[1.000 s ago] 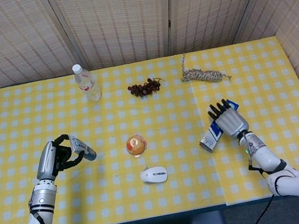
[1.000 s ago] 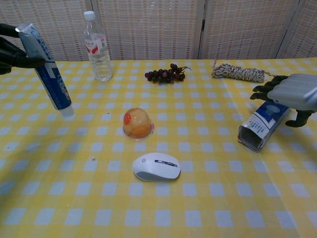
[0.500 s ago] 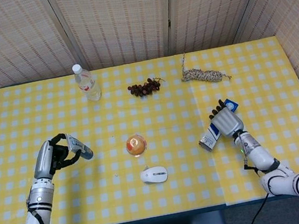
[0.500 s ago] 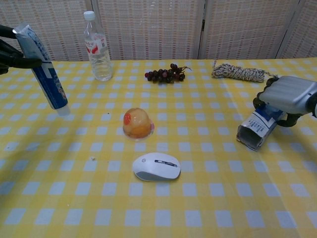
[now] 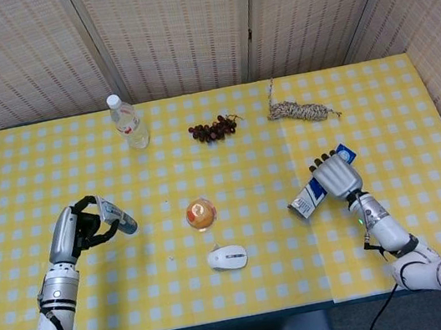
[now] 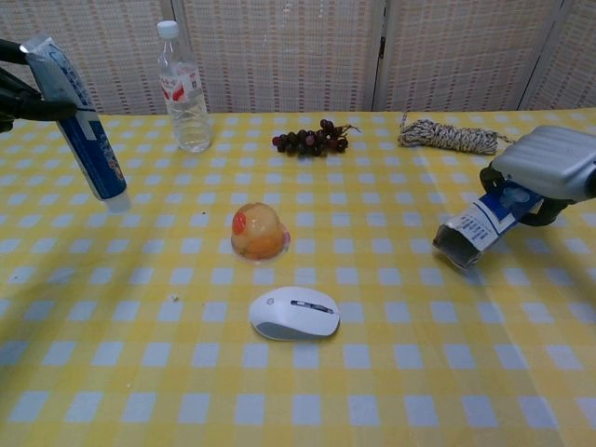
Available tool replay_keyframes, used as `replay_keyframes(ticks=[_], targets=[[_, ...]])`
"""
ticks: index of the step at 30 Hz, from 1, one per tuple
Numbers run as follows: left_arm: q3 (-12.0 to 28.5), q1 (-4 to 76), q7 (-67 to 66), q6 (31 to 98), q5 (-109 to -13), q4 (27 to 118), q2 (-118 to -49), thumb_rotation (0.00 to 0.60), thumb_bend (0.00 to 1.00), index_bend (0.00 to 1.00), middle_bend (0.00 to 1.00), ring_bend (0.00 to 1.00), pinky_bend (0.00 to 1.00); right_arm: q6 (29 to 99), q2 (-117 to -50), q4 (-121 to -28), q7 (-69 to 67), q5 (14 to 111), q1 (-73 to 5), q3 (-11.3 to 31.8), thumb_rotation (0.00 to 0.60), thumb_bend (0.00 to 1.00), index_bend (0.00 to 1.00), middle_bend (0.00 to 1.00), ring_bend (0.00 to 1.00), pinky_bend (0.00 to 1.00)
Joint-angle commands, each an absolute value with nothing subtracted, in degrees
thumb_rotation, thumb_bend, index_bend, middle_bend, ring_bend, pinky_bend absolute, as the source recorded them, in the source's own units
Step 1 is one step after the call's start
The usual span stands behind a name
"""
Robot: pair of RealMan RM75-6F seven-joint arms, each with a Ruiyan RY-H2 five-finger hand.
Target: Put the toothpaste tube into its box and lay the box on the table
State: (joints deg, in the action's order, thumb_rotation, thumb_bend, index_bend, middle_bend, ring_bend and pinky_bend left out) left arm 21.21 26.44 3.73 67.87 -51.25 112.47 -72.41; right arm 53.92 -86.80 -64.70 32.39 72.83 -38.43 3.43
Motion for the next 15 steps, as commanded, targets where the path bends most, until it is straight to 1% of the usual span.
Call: replay_keyframes(ticks=[1, 6, 12, 15], targets=[[21.08, 26.74, 2.81, 68.37, -51.36, 113.39, -72.35, 0.6, 0.55, 1.0, 1.0, 1.0, 1.0, 56.89, -83.99, -68.11, 28.5, 74.39, -37.1, 4.34, 0.6, 0.36, 0.59, 0.51, 0.45, 0.41], [21.04, 27.13, 1.16, 69.73, -51.2, 115.03, -72.62, 0.6, 0.55, 1.0, 1.0, 1.0, 1.0, 58.48, -80.83, -72.46, 21.68, 74.24, -35.53, 5.65, 0.6, 0.36, 0.59, 0.51, 0.45, 0.41], [21.71, 27.83, -0.64, 71.27, -50.38, 117.8, -72.68, 0.6, 0.55, 1.0, 1.0, 1.0, 1.0, 57.51, -78.86, -77.11, 3.31, 73.32, -33.28, 7.67, 0.6, 0.36, 0.59, 0.5, 0.46, 0.41], [23.06, 28.9, -1.85, 71.77, -49.12, 119.66, -72.51, 0.6, 0.55, 1.0, 1.0, 1.0, 1.0, 57.25, -79.29, -77.45, -6.8, 74.67, -32.4, 8.06, 0.6, 0.36, 0.59, 0.5, 0.46, 0.41]])
